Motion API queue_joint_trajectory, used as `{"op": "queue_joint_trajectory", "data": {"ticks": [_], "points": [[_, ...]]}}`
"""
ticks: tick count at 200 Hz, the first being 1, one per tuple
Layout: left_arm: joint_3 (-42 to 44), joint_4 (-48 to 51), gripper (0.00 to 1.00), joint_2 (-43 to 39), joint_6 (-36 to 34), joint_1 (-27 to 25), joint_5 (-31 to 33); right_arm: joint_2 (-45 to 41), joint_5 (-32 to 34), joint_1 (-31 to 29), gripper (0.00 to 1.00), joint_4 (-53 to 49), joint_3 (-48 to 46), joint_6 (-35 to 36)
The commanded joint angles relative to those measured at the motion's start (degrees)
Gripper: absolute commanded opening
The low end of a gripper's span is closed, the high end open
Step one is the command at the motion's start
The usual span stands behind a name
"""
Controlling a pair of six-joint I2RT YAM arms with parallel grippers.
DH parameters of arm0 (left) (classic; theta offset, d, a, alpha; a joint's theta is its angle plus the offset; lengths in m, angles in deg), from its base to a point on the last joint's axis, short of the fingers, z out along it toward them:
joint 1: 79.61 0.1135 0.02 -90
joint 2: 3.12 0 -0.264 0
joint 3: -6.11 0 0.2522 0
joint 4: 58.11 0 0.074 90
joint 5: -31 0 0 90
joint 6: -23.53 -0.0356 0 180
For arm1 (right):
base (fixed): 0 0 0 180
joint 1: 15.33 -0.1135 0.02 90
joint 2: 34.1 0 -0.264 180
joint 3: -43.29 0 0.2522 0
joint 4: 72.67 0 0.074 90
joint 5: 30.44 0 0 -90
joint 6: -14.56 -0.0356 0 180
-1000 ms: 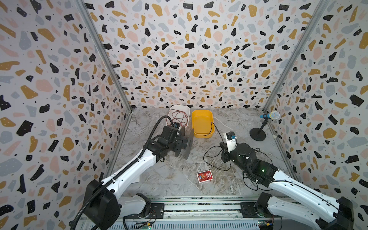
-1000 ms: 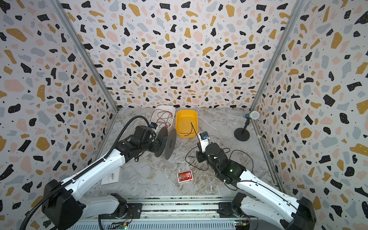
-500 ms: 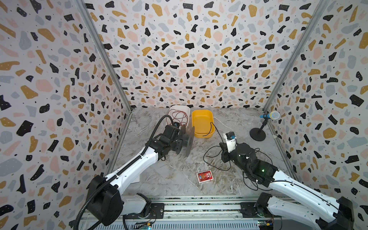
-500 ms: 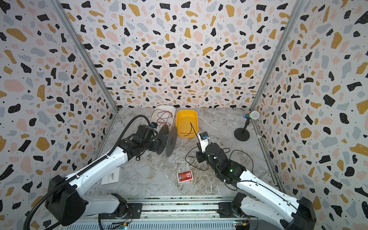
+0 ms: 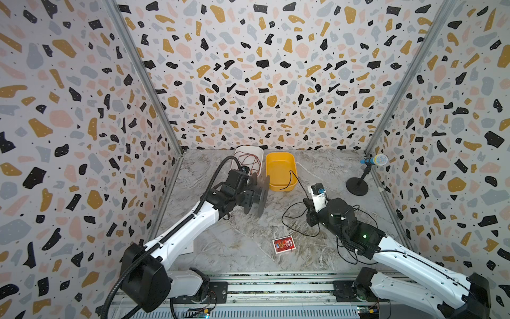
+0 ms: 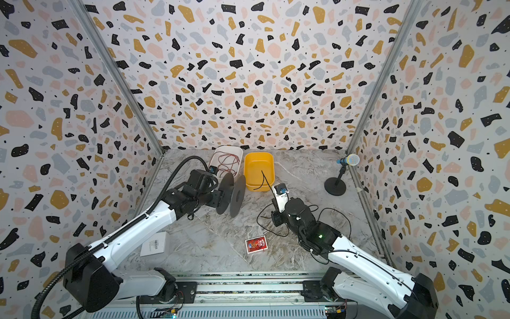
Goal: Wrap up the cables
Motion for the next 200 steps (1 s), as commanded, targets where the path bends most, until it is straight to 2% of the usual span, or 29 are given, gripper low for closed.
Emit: {"op": "queue_joint_trajectory", "data": {"ticks": [1,27,68,134,176,200], "points": [[-0.41,-4.15,0.80,-5.58,-2.90,-0.11,-6.89,-0.52,-4.63,0.19,0.00,-3.07,5.78,4.02],[0.47,-6.01,0.83,-8.85,-5.87,-0.11,-11.93,-0.19,-10.10,0.19,0.00,-7.55,10.50,5.56],[3.51,-14.10,0.84,-14.72,-6.26,-0.11,-20.76,0.63,-20.51,0.19,0.00,-10.37,14.97,5.55],[4.27,-21.03,0.79,-16.80,-7.52,-0.12,-25.35,1.93,-35.87,0.19,0.00,-10.54,18.60,5.88],[4.52,-22.94,0.67,-16.52,-6.14,-0.16,-26.14,2.55,-43.30,0.26,0.00,-7.94,17.84,5.81],[4.08,-22.26,0.50,-16.30,-6.78,-0.17,-26.18,2.86,-43.97,0.69,0.00,-6.69,17.05,5.48]]}}
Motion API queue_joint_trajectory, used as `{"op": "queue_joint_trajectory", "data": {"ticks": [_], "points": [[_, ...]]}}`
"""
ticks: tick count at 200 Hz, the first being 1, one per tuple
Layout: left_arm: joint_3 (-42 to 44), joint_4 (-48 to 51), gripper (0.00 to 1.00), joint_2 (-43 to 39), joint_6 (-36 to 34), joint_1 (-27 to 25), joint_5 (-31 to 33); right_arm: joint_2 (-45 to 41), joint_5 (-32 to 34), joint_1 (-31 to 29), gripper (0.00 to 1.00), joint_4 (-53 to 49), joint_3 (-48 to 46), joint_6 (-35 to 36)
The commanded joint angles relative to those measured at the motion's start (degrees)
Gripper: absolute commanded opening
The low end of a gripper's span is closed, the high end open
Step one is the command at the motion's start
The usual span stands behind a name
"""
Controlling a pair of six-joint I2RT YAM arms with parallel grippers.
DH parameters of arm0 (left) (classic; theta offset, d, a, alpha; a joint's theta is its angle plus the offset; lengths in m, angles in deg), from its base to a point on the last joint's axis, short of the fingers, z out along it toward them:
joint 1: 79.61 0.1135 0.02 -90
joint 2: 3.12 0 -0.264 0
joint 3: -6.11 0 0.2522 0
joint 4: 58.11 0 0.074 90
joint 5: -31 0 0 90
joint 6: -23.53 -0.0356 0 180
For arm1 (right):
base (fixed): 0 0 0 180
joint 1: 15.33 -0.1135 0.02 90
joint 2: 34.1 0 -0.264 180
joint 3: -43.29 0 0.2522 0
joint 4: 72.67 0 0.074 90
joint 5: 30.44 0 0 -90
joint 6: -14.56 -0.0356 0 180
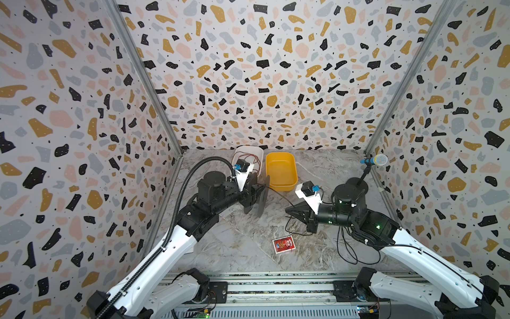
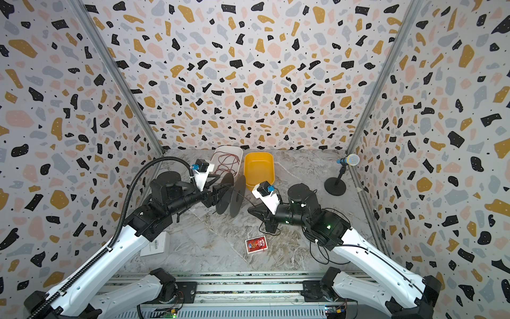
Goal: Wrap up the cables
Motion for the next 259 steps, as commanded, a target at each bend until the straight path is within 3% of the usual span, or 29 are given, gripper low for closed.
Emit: {"op": "queue_joint_trajectory", "data": {"ticks": [1,42,66,87,98,119,134,152,175,222,239,259], "points": [[0.06,-3.06,0.49,-0.10,-0.27,-0.19,-1.35,-0.05,-3.74,0.68,0.00,2.75,0.75,0.14],[1.13,-3.22,0.18,-0.65,0.08,-0.13,-1.13,1.09,-4.88,3.69,0.00,5.79,-0.52,-2.54],[1.12,-2.71,0.11,-0.60,1.24,-0.16,0.97,2.50,-2.26,3.99,0.17,6.53,-0.28,-3.09],[0.22,-1.16,0.00,0.23,3.26,-0.17,4.85,3.77,2.50,3.91,0.43,6.67,0.11,-3.45],[-0.72,0.49,0.00,1.07,3.96,-0.17,7.55,4.21,5.15,3.78,0.54,7.11,0.00,-3.55],[-2.75,4.30,0.00,3.39,4.79,-0.15,10.39,4.42,12.74,2.20,0.68,9.47,-1.20,-3.68],[-3.57,5.94,0.00,4.68,5.84,-0.16,11.10,4.38,19.03,-0.53,0.71,12.24,-2.46,-2.48],[-3.83,6.58,0.00,5.69,7.18,-0.17,10.90,4.91,25.06,-3.26,0.71,17.50,-4.61,-0.42],[-4.50,7.75,0.00,6.41,8.86,-0.14,11.08,8.00,27.88,-3.56,0.71,20.83,-4.69,0.36],[-6.13,10.83,0.00,6.77,9.56,-0.11,11.39,14.36,32.08,-3.64,0.53,22.54,-3.18,0.82],[-6.86,12.29,0.00,7.01,9.11,-0.11,11.25,15.46,32.94,-3.65,0.42,23.11,-3.21,0.70],[-7.22,13.74,0.00,7.40,8.46,-0.13,12.23,15.25,35.34,-4.42,0.18,22.82,-3.17,0.03]]}}
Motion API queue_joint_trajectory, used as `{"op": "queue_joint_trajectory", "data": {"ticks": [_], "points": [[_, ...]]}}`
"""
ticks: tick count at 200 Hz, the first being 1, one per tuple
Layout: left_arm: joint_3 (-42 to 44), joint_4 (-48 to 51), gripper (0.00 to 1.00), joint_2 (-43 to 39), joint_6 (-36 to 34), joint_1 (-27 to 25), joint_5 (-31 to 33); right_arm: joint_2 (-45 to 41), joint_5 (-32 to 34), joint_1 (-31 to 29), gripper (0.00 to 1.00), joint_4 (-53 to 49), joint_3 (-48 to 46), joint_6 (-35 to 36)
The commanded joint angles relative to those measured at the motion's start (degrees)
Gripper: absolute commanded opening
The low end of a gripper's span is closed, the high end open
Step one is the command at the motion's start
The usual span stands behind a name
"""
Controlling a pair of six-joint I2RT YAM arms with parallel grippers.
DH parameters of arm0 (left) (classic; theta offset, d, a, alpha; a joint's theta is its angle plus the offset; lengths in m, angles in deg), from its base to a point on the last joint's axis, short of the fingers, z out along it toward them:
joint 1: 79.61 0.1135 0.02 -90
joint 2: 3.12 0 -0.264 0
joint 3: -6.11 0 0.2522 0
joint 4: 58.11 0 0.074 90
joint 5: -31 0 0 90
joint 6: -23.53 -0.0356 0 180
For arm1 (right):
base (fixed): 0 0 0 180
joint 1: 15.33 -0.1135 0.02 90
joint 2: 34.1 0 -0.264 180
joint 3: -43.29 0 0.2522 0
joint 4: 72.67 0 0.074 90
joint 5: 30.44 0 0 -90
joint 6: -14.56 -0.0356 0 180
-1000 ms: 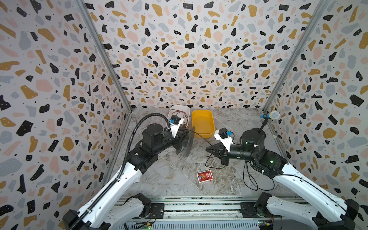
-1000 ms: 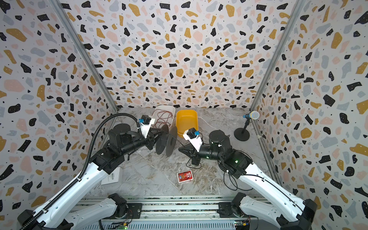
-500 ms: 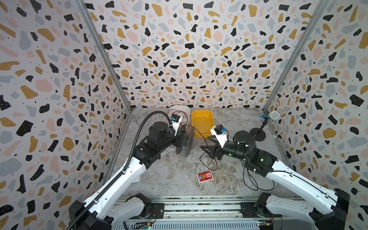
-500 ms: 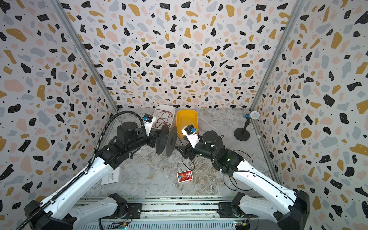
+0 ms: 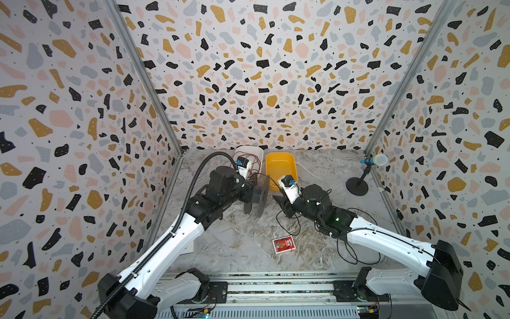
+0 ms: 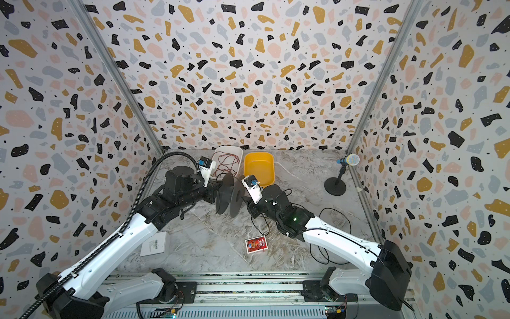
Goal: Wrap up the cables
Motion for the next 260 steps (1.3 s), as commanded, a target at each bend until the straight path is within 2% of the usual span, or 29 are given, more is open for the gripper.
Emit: {"op": "queue_joint_trajectory", "data": {"ticks": [1,18,24,41,76,92,105,133,182,240,260], "points": [[-2.17,1.88,0.00,0.33,-0.23,-0.12,1.41,-1.40,4.51,-0.91,0.17,1.94,1.64,0.01],[-1.56,1.97,0.03,0.72,-0.86,-0.11,3.20,-2.48,6.40,-1.63,0.00,1.17,1.39,0.00],[-1.51,2.10,0.11,1.00,-0.98,-0.02,3.79,-3.06,6.70,-1.63,0.00,0.76,1.21,-0.15],[-1.54,2.28,0.19,1.85,-1.51,0.48,4.11,-4.34,7.21,-1.08,0.00,-0.73,0.83,0.25],[-0.44,0.15,0.69,2.99,-0.62,1.03,4.05,-4.66,5.19,3.21,0.00,-6.13,2.24,1.57],[0.30,-0.84,0.79,3.10,0.31,1.03,5.03,-5.80,4.87,4.93,0.00,-7.57,2.21,1.55],[1.63,-2.34,0.79,3.25,1.25,1.12,7.11,-7.24,4.83,6.01,0.00,-7.87,1.52,1.14],[3.91,-5.92,0.64,5.29,2.93,1.12,7.41,-9.72,5.94,7.89,0.00,-9.78,1.43,-0.28],[4.38,-9.40,0.57,11.22,3.83,1.21,11.05,-14.55,3.34,9.75,0.00,-10.70,-0.21,-1.20],[5.89,-12.60,0.50,15.49,4.21,1.19,15.75,-18.01,3.21,10.14,0.00,-11.65,-1.79,-2.12],[6.57,-13.84,0.40,15.95,3.28,1.21,13.78,-17.93,2.79,10.50,0.00,-11.67,-1.69,-1.97]]}}
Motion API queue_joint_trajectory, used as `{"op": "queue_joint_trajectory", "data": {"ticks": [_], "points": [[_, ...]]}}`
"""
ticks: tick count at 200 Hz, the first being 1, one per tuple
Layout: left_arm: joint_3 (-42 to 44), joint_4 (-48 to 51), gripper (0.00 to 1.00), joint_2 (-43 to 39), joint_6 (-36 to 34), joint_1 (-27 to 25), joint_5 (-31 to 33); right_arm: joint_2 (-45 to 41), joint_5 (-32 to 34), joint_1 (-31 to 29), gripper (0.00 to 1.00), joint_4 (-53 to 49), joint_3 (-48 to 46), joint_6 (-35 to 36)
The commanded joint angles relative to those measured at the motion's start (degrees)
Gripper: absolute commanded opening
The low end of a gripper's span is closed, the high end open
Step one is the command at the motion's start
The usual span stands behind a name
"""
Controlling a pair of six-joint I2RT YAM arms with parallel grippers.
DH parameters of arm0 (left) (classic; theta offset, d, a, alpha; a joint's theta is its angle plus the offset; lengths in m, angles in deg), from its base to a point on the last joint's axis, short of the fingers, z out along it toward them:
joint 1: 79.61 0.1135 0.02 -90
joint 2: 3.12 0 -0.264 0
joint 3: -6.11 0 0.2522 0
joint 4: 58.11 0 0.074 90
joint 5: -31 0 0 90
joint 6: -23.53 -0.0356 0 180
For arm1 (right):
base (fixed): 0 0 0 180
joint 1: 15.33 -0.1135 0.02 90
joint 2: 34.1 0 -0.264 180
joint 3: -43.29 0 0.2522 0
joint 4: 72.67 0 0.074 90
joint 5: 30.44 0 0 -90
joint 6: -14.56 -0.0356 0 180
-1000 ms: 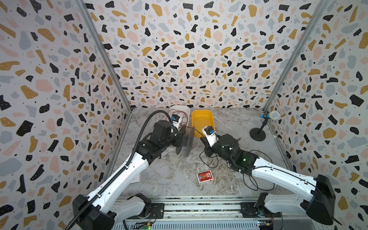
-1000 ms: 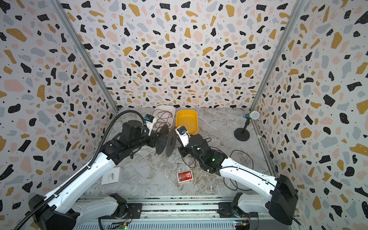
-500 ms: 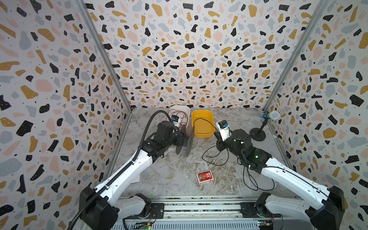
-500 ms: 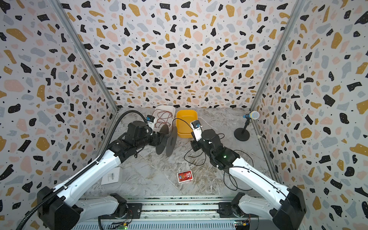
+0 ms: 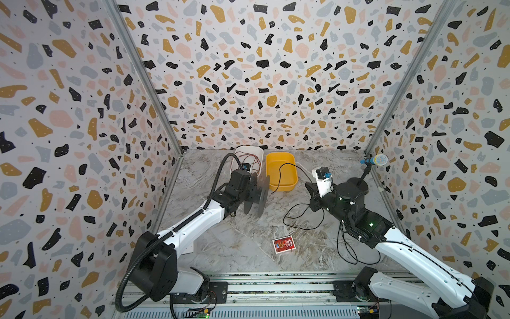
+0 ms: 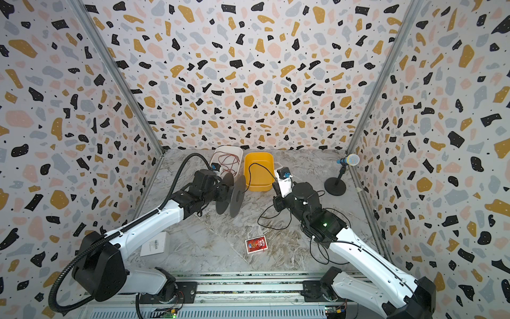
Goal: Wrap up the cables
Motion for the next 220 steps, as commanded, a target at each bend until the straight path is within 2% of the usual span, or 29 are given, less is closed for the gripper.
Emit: {"op": "queue_joint_trajectory", "data": {"ticks": [1,34,47,95,140,153,170,186,220], "points": [[0.86,-3.79,0.39,0.14,-1.02,0.29,0.00,-1.23,-0.70,0.42,0.00,-0.06,0.27,-0.53],[-0.10,-1.27,0.18,0.77,-2.72,0.29,-1.04,-0.98,-1.21,0.66,0.00,1.08,-0.99,-1.19],[-0.69,0.32,0.13,0.54,-3.46,0.29,-1.33,-0.98,-1.34,0.94,0.00,1.70,-1.38,-0.97],[-1.93,5.02,0.11,-1.42,-6.73,0.20,-8.31,-3.05,-6.91,1.39,0.00,4.45,-2.99,1.53],[-1.88,8.46,0.07,-2.81,-10.81,0.20,-9.46,-3.83,-19.14,1.48,0.00,7.72,-3.42,3.31],[-2.06,8.84,0.11,-2.22,-10.99,0.19,-9.32,-3.41,-21.31,1.48,0.00,9.06,-3.84,3.32],[-2.98,9.94,0.26,-1.12,-11.01,0.20,-9.21,-2.41,-24.37,1.48,0.00,10.67,-4.22,3.68],[-3.06,9.88,0.33,-1.17,-10.83,0.20,-8.25,-1.34,-26.56,1.47,0.00,12.08,-4.42,4.13],[-3.11,10.19,0.55,-3.47,-8.86,0.18,-4.41,0.65,-26.90,1.40,0.00,14.03,-4.49,5.14]]}}
